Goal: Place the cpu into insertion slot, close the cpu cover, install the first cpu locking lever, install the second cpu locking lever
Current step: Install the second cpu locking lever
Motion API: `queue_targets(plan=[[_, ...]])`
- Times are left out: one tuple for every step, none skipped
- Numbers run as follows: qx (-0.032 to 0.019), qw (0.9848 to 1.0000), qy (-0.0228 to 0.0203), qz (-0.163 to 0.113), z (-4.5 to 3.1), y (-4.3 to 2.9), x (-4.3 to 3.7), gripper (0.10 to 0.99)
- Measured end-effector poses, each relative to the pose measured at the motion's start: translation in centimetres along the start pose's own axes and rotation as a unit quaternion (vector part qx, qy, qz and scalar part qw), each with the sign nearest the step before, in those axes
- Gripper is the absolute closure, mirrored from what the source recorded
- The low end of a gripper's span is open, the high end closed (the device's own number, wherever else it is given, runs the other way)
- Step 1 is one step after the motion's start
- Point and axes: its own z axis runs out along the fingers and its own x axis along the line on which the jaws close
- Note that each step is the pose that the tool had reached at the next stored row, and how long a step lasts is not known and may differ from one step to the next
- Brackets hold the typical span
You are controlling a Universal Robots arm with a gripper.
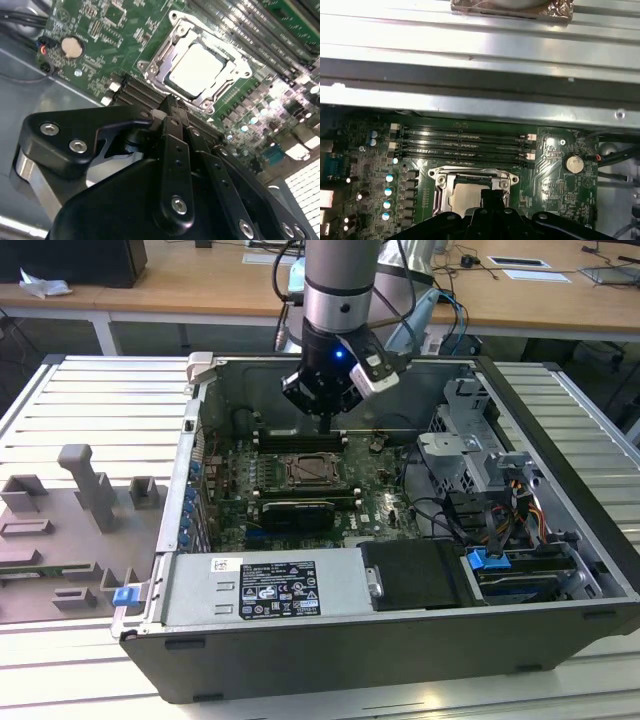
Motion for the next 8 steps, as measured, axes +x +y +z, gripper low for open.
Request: queue_targets(plan=[[0.0, 1.0, -0.0001, 0.0, -0.01, -0.26, 0.02, 0.98], [0.0, 1.0, 0.0, 0.0, -0.03, -0.52, 0.04, 0.98], [0.0, 1.0, -0.0001, 0.0, -0.02, -0.86, 0.07, 0.98], [0.0, 1.0, 0.0001, 0.0, 0.01, -1.3, 0.1, 0.98], [0.0, 1.0, 0.0008, 0.0, 0.11, -1.58, 0.12, 0.98], [-0.0004, 1.0, 0.0031, 0.0, 0.38, -1.75, 0.13, 0.98], [-0.0004, 1.0, 0.0052, 0.0, 0.61, -1.8, 0.14, 0.98], [-0.0005, 1.0, 0.0061, 0.0, 0.75, -1.89, 0.15, 0.98]])
